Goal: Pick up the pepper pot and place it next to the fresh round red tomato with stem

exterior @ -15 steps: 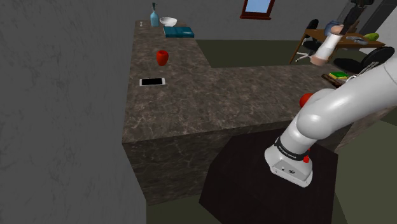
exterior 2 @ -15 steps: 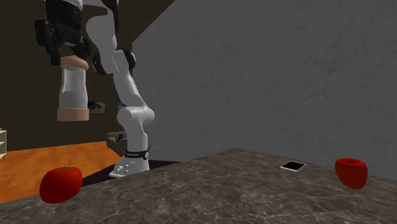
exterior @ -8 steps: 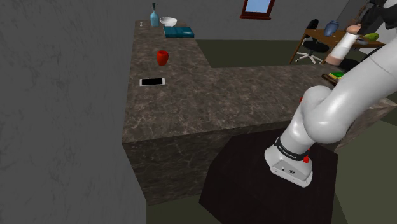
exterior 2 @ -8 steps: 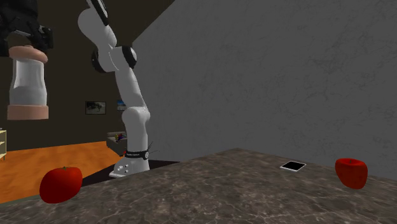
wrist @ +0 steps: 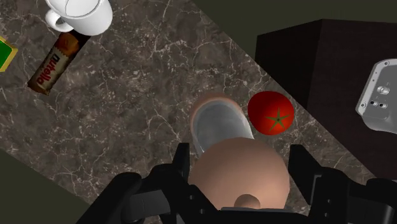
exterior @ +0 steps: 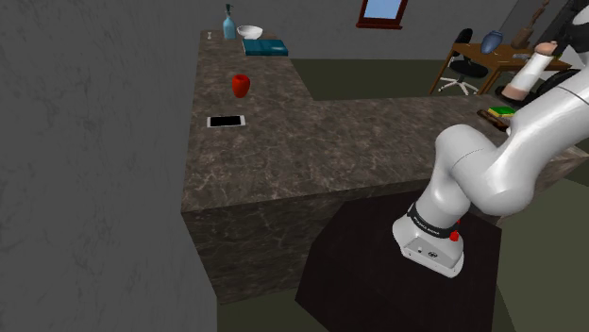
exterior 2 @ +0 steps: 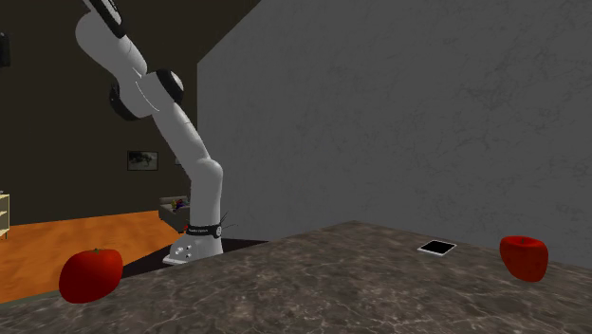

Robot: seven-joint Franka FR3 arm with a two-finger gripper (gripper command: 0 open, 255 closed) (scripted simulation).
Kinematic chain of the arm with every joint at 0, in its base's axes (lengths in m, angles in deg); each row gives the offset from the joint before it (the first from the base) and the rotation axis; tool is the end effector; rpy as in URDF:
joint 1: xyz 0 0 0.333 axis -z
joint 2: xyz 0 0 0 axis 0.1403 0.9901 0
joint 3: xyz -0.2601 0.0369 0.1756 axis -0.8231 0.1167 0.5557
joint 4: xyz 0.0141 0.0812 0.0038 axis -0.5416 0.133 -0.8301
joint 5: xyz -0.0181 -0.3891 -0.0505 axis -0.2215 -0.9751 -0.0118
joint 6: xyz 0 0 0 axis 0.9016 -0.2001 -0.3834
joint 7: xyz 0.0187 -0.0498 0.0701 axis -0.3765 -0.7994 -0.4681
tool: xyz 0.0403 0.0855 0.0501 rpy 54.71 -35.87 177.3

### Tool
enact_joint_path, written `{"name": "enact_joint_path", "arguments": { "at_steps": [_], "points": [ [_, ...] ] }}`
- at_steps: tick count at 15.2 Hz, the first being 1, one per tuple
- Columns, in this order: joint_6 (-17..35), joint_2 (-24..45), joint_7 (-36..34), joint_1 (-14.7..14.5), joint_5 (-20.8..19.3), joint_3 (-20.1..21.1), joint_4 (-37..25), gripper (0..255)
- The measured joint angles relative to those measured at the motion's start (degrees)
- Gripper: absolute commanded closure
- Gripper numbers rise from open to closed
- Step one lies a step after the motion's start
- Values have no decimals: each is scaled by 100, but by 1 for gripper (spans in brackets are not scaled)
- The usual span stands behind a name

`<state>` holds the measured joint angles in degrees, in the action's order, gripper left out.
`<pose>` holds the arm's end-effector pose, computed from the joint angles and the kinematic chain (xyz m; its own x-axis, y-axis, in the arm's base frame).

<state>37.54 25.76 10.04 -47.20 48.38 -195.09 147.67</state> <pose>-0.0664 -0.6016 0.6500 0.9982 0.0576 -0.0154 0.0554 -0.9916 -0.1165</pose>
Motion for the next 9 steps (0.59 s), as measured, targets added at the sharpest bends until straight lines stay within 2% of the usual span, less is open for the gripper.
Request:
{"name": "enact_joint_path", "arguments": {
  "at_steps": [6, 9],
  "points": [
    [519, 62, -60, 422, 108, 135, 706, 255],
    [833, 140, -82, 730, 195, 250, 1160, 255]
  ]
}}
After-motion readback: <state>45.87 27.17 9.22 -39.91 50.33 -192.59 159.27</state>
